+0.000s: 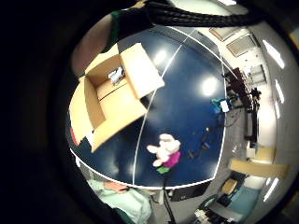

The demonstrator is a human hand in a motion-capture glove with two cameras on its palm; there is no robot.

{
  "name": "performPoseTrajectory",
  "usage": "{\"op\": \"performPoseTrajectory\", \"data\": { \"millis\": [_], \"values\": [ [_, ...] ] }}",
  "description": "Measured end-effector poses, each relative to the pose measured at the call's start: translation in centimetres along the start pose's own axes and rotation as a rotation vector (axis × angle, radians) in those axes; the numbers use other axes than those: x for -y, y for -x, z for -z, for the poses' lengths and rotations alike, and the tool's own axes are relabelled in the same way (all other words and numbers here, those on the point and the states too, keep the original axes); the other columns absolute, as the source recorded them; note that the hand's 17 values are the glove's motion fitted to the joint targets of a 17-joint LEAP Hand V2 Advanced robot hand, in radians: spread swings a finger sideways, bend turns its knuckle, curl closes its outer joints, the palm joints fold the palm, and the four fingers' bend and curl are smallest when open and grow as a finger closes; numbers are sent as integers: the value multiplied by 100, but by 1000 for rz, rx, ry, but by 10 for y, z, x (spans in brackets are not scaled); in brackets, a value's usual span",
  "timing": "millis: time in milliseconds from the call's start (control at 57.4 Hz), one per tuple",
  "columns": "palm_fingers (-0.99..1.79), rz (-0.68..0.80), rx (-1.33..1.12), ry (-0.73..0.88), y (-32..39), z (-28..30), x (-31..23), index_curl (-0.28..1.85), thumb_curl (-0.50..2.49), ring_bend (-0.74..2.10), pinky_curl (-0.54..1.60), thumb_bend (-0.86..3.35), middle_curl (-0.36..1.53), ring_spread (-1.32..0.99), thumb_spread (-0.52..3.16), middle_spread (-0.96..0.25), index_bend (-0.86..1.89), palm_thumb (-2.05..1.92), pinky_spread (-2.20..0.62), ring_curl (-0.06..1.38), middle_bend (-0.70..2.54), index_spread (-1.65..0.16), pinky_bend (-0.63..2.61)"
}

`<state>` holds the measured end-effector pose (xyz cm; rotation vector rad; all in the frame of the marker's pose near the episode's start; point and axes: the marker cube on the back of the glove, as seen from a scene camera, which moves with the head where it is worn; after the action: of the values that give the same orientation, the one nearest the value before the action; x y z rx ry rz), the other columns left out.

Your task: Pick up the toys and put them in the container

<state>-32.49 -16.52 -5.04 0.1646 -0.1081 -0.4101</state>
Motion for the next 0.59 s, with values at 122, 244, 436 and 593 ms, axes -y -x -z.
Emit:
{"op": "performPoseTrajectory", "data": {
  "millis": [122,244,436,593],
  "values": [
    [-23,163,79,-41,-20,18,-37,31,33,16,38,-2,23,0,123,-1,13,8,4,18,11,-28,77],
    [-24,205,113,-61,-43,24,-73,29,32,16,38,-2,22,0,122,0,12,6,4,18,12,-29,76],
    [-26,-13,-30,-45,-114,-24,-111,26,32,16,38,-2,21,0,122,0,11,5,5,18,11,-30,77],
    [-27,-26,-9,84,-142,-102,-143,24,32,16,38,-2,20,0,122,0,9,5,4,19,12,-29,78]
  ]
}}
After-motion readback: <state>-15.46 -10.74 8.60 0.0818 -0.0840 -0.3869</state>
